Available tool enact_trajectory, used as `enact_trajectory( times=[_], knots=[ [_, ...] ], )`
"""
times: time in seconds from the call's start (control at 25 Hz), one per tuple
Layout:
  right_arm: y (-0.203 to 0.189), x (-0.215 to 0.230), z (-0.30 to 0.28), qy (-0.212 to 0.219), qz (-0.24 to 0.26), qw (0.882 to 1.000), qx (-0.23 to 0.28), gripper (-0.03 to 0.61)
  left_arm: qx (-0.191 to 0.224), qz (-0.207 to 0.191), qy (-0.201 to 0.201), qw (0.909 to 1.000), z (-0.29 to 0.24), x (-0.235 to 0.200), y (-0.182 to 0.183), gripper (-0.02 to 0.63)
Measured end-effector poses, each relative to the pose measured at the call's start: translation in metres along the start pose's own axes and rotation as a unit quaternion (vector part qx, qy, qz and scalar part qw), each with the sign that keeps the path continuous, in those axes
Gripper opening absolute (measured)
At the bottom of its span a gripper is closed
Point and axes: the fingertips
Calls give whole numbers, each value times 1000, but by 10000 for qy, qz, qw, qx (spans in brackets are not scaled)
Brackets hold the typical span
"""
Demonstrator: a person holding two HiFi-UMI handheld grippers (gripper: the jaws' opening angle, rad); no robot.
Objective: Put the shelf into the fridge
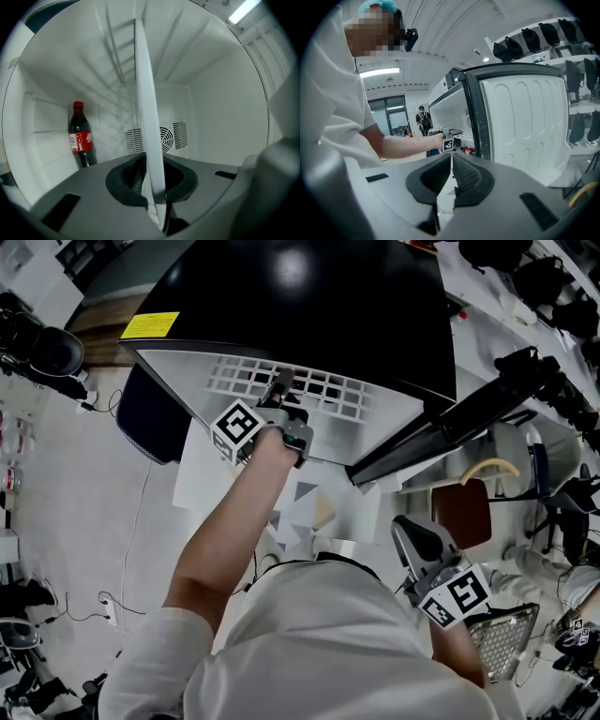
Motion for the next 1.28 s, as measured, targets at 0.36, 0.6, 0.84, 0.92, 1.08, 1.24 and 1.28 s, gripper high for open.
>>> enact_trajectory(
  times=[0.36, 0.6, 0.84, 0.92, 1.08, 1.24, 1.28],
  knots=[
    [-2, -22, 8, -117, 24, 9999, 123, 23, -140, -749, 251, 9968, 23, -1, 4, 135],
    [-2, -42, 10, -170, 59, 9997, 192, 25, -237, -952, 312, 9947, 57, 3, 8, 155],
    [0, -64, 10, -245, 120, 9991, 331, 23, -497, -1338, 394, 9890, 109, 13, 9, 153],
    [-1, -73, 9, -250, 143, 9990, 351, 21, -662, -1517, 365, 9855, 126, 19, 5, 149],
    [-6, -97, 6, -231, 155, 9988, 401, 17, -1091, -2033, 230, 9728, 163, 38, -5, 124],
    [-10, -123, 4, -238, 170, 9985, 467, 11, -1704, -2882, 0, 9423, 205, 66, -19, 82],
    [-11, -129, 4, -236, 164, 9984, 481, 11, -1868, -3115, -80, 9317, 215, 74, -23, 69]
  ],
)
Point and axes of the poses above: the fingertips, and each gripper's own axes: z backward along the fingers, x to its right, y out of its top, and after that the axes turned 5 degrees about -y, right-handed
